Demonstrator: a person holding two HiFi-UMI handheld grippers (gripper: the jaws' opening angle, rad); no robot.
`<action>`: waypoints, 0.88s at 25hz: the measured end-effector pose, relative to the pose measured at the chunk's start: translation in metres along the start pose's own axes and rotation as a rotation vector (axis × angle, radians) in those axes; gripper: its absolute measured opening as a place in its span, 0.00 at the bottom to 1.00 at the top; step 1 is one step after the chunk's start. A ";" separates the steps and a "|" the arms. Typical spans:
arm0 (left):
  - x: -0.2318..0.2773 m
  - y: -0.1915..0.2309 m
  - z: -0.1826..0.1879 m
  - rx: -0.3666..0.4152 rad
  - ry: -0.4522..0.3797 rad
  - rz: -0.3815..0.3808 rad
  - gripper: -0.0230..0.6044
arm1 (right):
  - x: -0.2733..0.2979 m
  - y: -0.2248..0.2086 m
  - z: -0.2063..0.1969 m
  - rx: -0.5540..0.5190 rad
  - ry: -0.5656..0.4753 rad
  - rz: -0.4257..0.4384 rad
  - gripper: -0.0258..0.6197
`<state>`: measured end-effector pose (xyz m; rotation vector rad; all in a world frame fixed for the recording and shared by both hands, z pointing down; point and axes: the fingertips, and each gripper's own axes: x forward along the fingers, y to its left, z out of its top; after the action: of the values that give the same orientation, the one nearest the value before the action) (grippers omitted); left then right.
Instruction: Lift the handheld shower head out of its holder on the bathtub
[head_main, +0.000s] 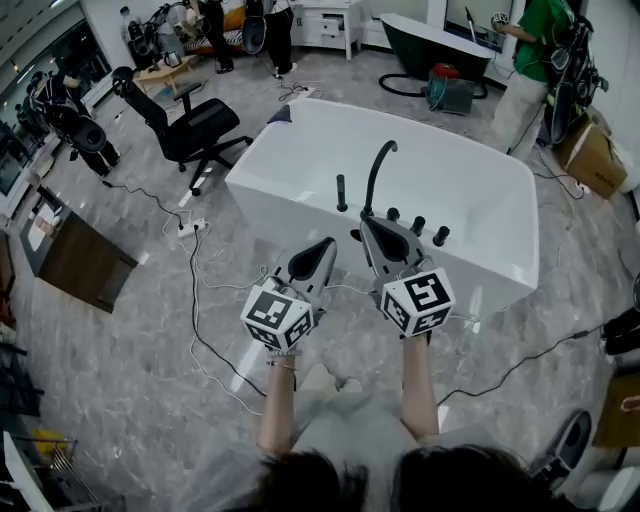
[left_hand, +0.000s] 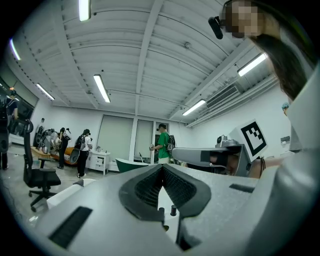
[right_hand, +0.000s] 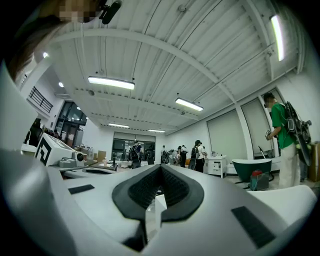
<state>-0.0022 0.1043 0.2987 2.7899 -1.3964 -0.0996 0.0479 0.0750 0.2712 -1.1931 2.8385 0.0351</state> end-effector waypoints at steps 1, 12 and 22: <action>0.001 0.000 -0.003 0.000 0.008 0.003 0.04 | 0.002 0.000 -0.002 0.010 -0.001 0.005 0.04; 0.026 0.044 -0.013 -0.007 0.016 0.030 0.04 | 0.049 -0.020 -0.016 0.020 0.015 0.026 0.04; 0.087 0.093 -0.001 0.014 0.001 -0.032 0.04 | 0.107 -0.062 -0.012 0.003 0.005 -0.004 0.04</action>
<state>-0.0242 -0.0208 0.3001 2.8241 -1.3573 -0.0895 0.0167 -0.0451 0.2760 -1.2004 2.8388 0.0280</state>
